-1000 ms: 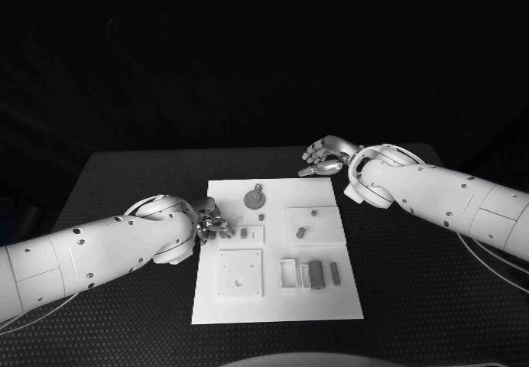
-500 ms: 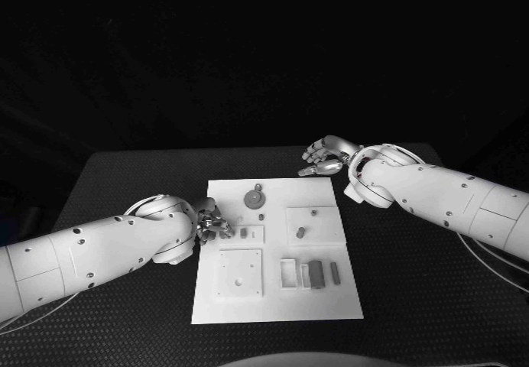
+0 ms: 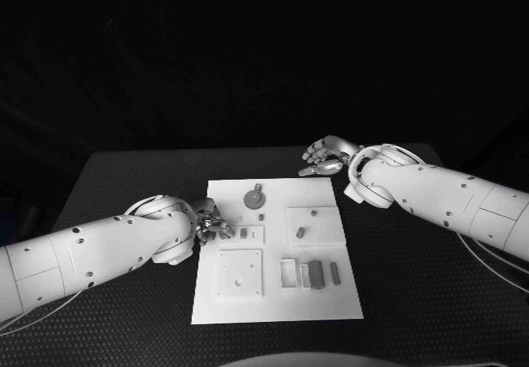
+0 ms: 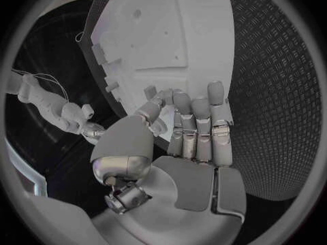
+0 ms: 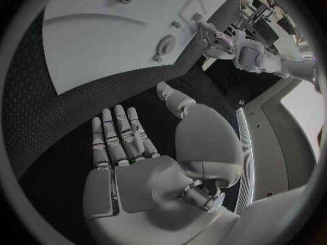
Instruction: Assemble the parts on the task board
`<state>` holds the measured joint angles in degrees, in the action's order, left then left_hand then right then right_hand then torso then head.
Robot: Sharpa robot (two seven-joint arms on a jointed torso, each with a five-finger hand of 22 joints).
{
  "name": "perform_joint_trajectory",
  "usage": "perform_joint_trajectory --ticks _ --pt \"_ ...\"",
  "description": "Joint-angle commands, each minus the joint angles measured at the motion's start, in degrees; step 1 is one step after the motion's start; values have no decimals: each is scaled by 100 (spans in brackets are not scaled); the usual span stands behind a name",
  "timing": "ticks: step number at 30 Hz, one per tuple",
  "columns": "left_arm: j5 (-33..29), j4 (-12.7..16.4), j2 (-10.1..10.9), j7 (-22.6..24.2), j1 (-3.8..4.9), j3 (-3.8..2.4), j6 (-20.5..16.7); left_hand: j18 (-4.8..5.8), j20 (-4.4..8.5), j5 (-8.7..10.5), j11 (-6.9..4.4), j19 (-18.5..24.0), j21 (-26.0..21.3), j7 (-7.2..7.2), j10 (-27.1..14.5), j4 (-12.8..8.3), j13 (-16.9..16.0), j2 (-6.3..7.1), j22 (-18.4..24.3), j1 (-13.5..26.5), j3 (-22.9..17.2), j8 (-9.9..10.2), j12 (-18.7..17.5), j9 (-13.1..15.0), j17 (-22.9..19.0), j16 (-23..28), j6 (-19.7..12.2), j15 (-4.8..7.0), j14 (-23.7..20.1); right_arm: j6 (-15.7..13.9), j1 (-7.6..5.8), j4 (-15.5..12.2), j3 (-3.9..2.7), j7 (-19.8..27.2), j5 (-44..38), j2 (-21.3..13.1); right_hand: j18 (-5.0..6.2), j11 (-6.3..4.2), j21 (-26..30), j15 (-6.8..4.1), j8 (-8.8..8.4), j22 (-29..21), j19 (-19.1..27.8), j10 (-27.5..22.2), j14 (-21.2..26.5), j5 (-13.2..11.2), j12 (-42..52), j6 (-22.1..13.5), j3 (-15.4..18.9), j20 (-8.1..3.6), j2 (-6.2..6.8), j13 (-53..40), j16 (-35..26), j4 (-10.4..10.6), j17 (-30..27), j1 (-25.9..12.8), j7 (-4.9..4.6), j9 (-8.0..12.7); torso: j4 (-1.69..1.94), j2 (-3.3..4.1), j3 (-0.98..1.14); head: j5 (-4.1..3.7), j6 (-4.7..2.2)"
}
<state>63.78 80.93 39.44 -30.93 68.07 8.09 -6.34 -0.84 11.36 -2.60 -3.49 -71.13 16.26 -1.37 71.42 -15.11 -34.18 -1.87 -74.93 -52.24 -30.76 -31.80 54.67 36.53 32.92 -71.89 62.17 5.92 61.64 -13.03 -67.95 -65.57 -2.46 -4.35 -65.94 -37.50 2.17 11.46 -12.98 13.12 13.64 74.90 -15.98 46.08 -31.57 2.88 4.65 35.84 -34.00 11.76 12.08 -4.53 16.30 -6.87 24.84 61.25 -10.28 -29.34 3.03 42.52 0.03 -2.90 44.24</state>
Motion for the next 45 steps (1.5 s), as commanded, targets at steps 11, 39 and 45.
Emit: perform_joint_trajectory --ticks 11,39,45 --pt "-156 -52 45 -15 -19 7 107 -6 27 -16 -166 21 58 35 151 -135 -14 -55 -144 -178 -79 -78 48 20 7 -47 -5 13 42 69 3 7 0 37 -60 7 -101 0 27 3 22 60 51 20 51 -6 -38 -53 1 -8 43 9 33 34 10 35 -170 -12 -3 0 3 2 2" --pt "-165 -94 81 98 -19 -1 345 -13 23 -16 -174 39 113 42 158 -142 -25 -14 -143 -278 -72 -78 72 36 11 -72 3 3 50 92 15 37 2 30 -64 2 -99 0 32 5 29 73 50 22 61 -6 -42 -60 1 -7 39 15 39 45 16 37 -170 -16 11 -3 -9 -24 13" --pt "-173 -105 76 101 -19 -1 366 -14 22 -16 -175 41 118 43 159 -142 -27 -15 -143 -287 -72 -79 75 38 12 -75 5 1 50 98 16 33 3 27 -66 3 -99 0 33 8 31 76 49 20 63 -6 -44 -63 2 -8 40 17 40 47 17 37 -168 -17 10 0 -3 -15 7"
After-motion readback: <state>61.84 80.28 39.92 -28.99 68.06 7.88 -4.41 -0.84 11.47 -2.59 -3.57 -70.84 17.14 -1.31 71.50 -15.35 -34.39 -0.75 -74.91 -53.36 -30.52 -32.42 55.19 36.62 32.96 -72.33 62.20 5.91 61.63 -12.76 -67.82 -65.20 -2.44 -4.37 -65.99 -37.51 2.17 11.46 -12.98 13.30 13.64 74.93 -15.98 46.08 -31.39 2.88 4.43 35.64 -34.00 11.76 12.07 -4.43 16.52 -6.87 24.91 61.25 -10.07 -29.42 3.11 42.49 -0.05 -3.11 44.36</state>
